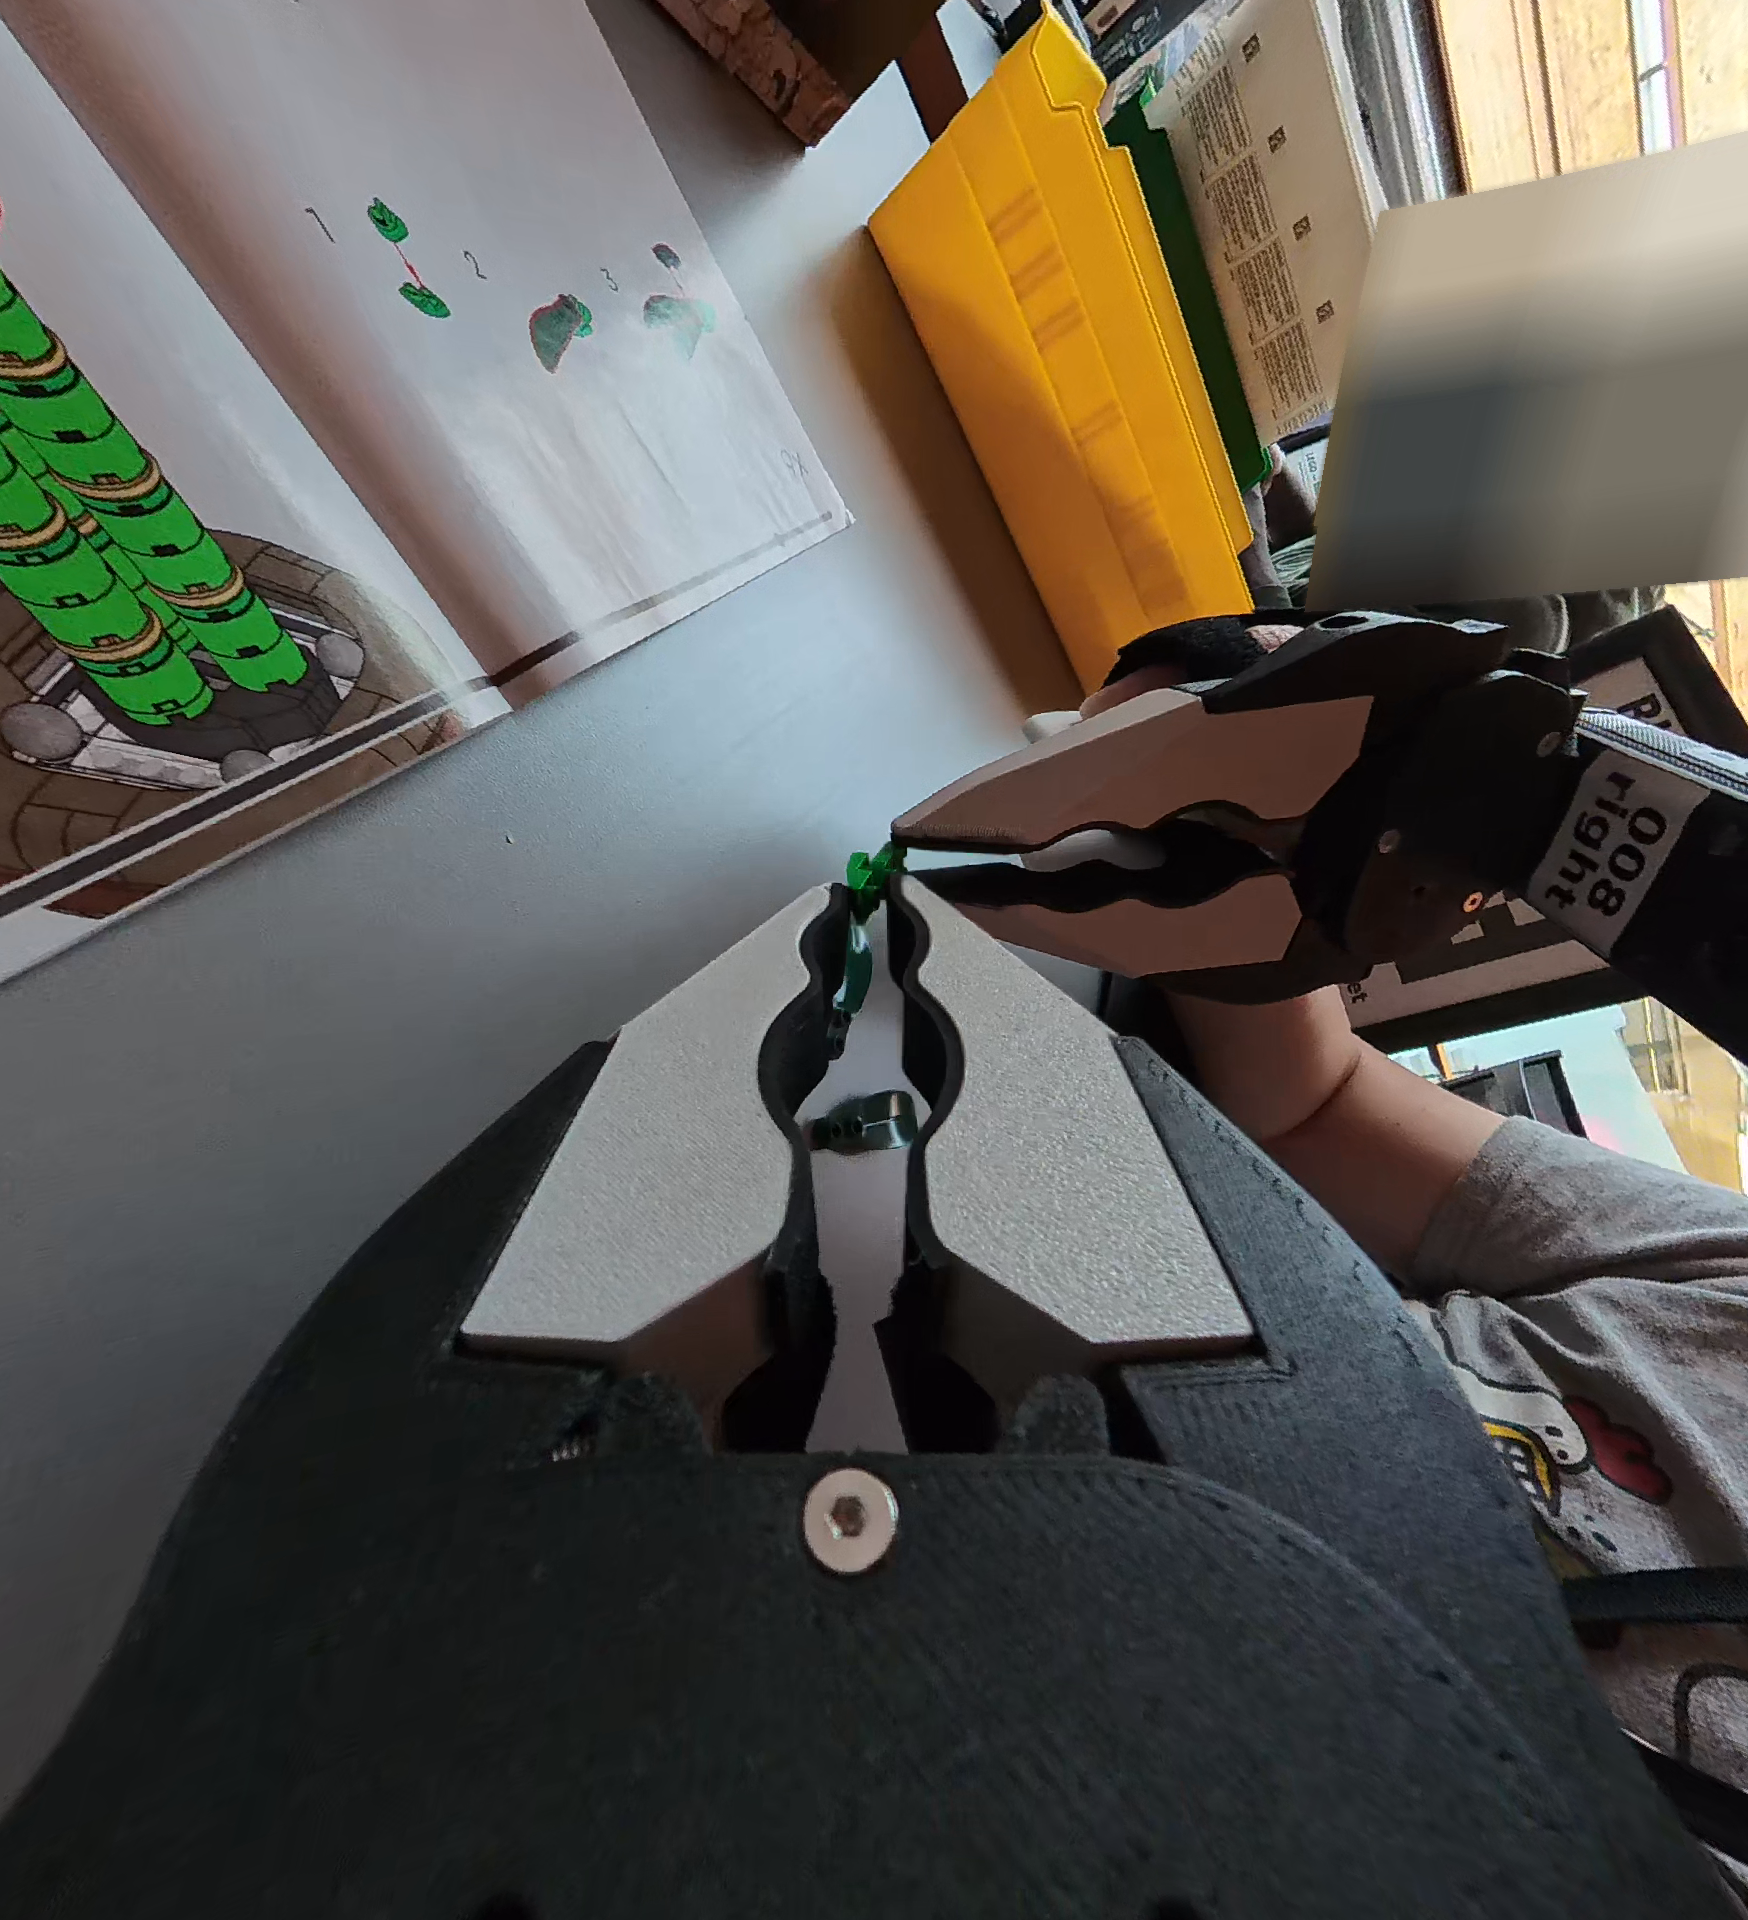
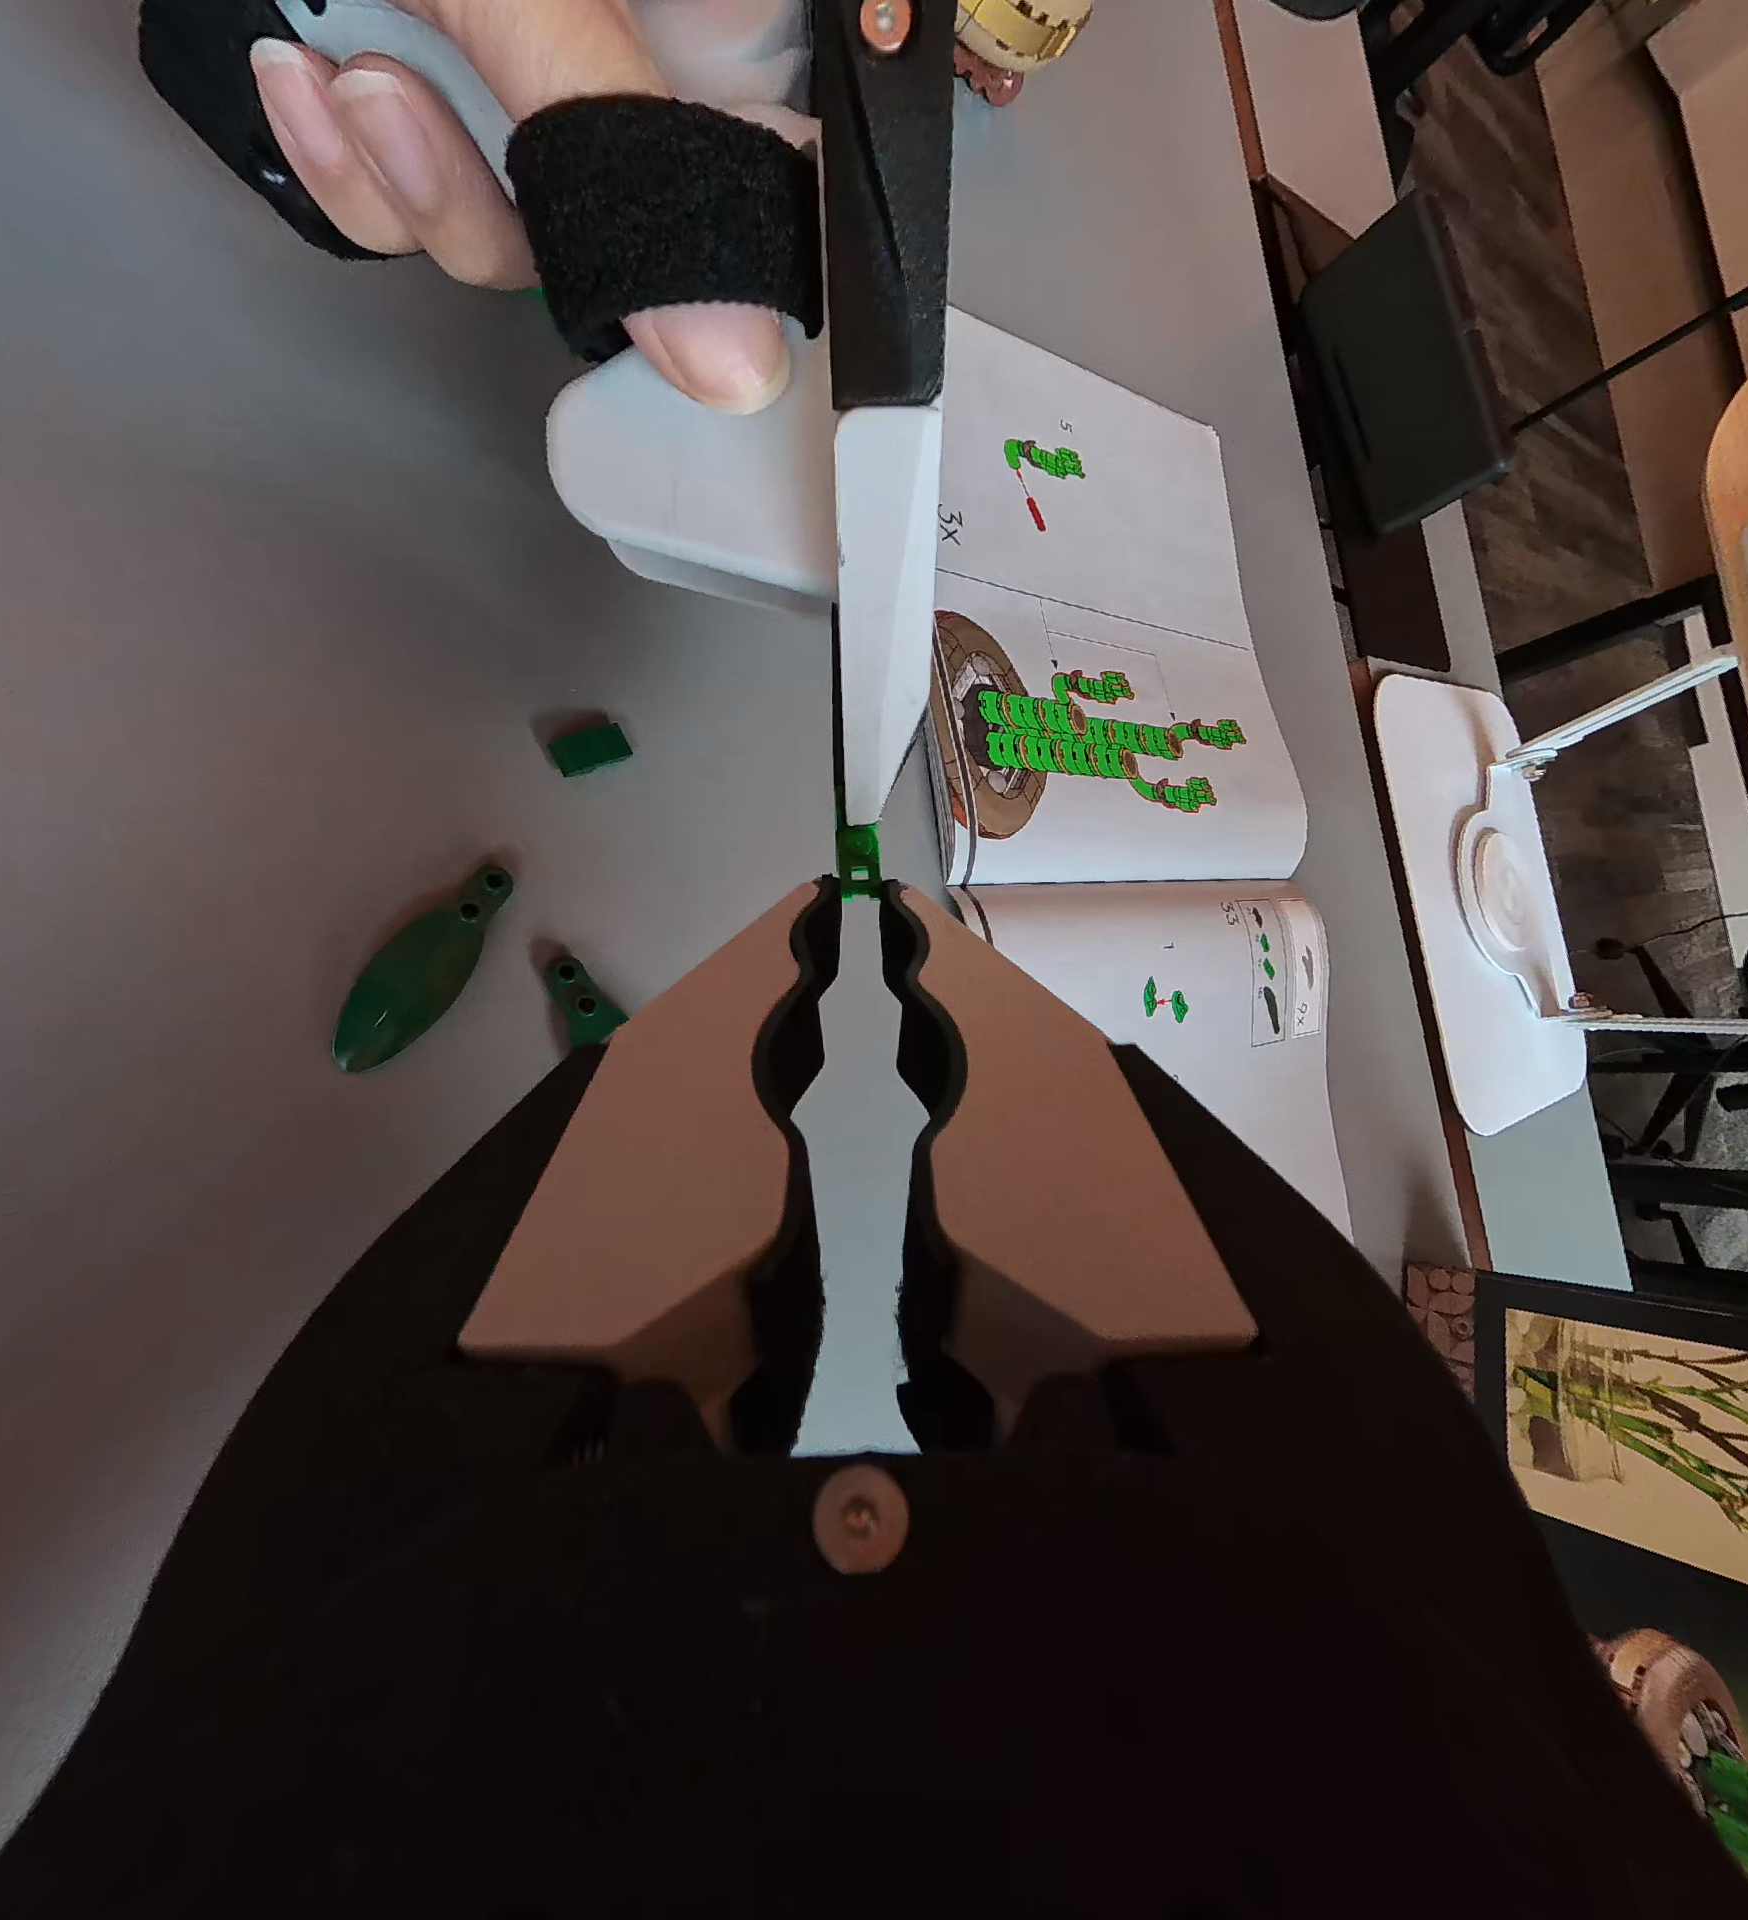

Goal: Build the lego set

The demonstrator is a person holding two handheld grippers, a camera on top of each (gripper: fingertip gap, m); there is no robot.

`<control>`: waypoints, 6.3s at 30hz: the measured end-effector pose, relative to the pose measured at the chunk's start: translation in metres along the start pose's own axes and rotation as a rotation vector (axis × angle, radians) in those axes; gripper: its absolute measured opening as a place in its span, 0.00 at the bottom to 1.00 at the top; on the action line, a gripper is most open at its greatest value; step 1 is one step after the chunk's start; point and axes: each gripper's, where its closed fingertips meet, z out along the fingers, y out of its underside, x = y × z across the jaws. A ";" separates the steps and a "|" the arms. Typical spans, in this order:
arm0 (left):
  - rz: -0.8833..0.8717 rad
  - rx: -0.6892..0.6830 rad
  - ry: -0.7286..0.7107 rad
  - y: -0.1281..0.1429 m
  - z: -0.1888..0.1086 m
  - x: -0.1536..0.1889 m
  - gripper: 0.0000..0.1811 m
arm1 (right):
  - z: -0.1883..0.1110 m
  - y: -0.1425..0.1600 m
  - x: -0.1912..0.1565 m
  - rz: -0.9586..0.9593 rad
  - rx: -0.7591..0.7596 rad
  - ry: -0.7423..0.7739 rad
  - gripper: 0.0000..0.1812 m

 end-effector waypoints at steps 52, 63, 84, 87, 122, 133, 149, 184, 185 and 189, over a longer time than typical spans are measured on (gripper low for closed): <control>0.526 0.336 -0.131 -0.042 -0.012 0.044 0.03 | -0.033 -0.026 0.043 -0.209 0.109 0.397 0.03; 0.681 0.432 -0.150 -0.048 -0.019 0.063 0.03 | -0.050 -0.039 0.052 -0.321 0.165 0.539 0.03; 0.821 0.501 -0.196 -0.047 -0.022 0.078 0.06 | -0.061 -0.054 0.050 -0.435 0.214 0.633 0.03; 0.858 0.507 -0.224 -0.047 -0.022 0.078 0.04 | -0.062 -0.053 0.052 -0.435 0.205 0.642 0.03; 1.350 0.156 -0.191 0.001 -0.013 0.087 0.03 | -0.079 -0.045 0.006 0.008 0.485 -0.066 0.08; 1.399 0.017 -0.206 0.018 0.000 0.073 0.03 | -0.059 -0.033 -0.012 -0.019 0.368 -0.147 0.05; 1.464 -0.212 -0.334 0.036 0.011 0.040 0.03 | -0.036 -0.010 -0.031 0.009 0.188 -0.256 0.03; 1.179 0.133 -0.071 0.005 -0.013 0.092 0.03 | -0.080 -0.052 0.004 0.289 0.602 -0.304 0.01; 1.182 0.115 -0.093 0.006 -0.013 0.089 0.03 | -0.077 -0.050 0.004 0.284 0.575 -0.291 0.01; 1.177 0.064 -0.139 0.008 -0.010 0.079 0.03 | -0.069 -0.045 0.001 0.269 0.491 -0.271 0.01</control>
